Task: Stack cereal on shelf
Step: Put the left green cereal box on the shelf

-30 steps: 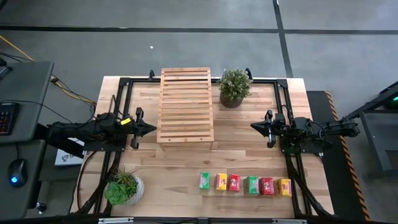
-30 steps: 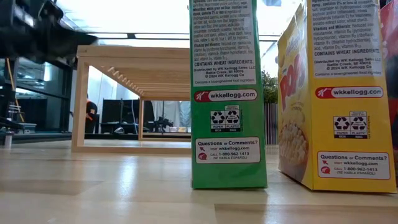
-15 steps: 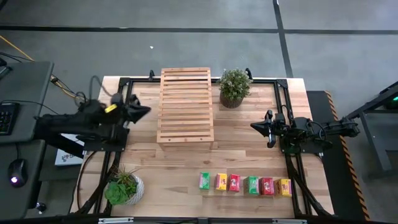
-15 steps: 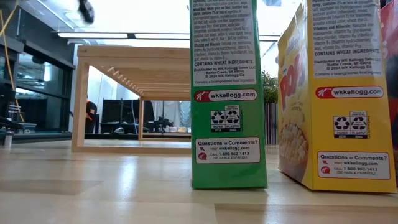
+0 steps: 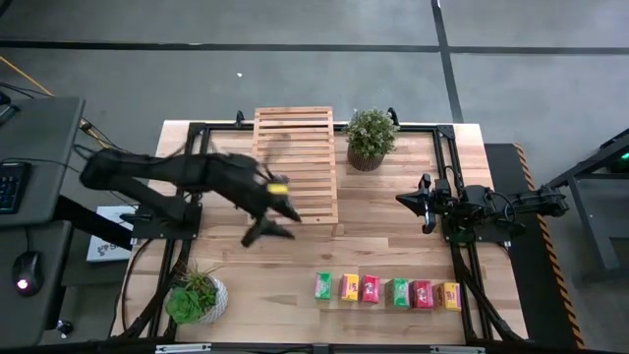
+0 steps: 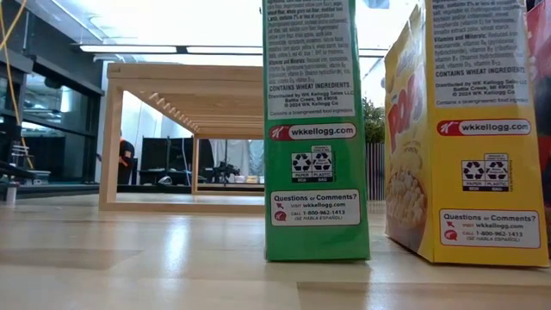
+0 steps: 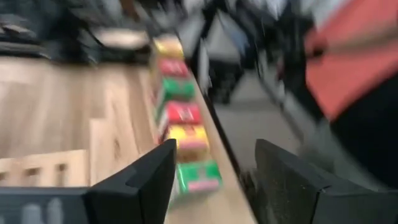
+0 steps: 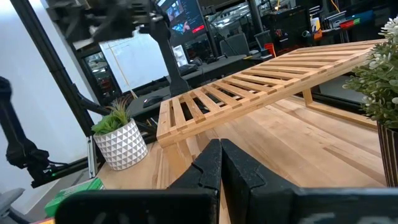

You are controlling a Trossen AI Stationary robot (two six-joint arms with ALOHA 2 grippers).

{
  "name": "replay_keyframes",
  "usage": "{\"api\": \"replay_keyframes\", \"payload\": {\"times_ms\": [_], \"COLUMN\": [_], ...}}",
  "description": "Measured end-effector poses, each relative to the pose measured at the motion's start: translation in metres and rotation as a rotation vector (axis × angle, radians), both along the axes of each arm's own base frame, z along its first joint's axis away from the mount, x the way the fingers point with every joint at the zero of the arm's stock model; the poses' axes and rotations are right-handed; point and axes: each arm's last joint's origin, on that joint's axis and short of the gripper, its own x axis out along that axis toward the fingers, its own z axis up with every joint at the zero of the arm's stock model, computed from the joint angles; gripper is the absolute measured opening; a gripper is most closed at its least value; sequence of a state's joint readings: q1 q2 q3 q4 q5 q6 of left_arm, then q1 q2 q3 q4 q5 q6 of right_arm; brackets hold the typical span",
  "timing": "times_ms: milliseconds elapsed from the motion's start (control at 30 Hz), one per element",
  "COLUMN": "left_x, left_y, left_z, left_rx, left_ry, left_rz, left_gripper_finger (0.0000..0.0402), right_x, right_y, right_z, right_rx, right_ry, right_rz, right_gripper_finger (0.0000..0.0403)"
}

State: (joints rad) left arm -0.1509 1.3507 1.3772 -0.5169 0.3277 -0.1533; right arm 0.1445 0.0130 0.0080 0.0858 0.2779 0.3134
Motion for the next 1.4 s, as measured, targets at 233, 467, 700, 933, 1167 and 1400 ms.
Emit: {"api": "replay_keyframes", "payload": {"times_ms": [233,467,700,933,1167,1400], "left_x": [0.044,0.074,0.100,0.118,0.124,0.123], "left_y": [-0.032,-0.066,-0.094,-0.109,-0.109,-0.107], "left_z": [-0.001,-0.025,-0.074,-0.118,-0.132,-0.133], "left_rx": [0.325,0.610,0.772,0.939,0.962,0.959], "left_ry": [0.049,-0.093,-0.145,-0.131,-0.098,-0.079], "left_rz": [-0.295,-0.587,-0.816,-0.918,-0.927,-0.933], "left_gripper_finger": [0.0219,0.0219,0.0219,0.0219,0.0219,0.0219], "right_x": [0.000,0.000,0.000,0.000,0.000,0.000], "right_y": [0.000,0.000,0.000,0.000,0.000,0.000], "right_z": [0.000,0.000,0.000,0.000,0.000,-0.001], "right_rx": [0.000,0.000,0.000,0.000,0.000,-0.001], "right_ry": [0.000,0.000,0.000,0.000,0.002,0.007], "right_rz": [0.000,0.000,0.000,0.000,0.000,0.000], "right_gripper_finger": [0.0000,0.0000,0.0000,0.0000,0.0000,0.0000]}}
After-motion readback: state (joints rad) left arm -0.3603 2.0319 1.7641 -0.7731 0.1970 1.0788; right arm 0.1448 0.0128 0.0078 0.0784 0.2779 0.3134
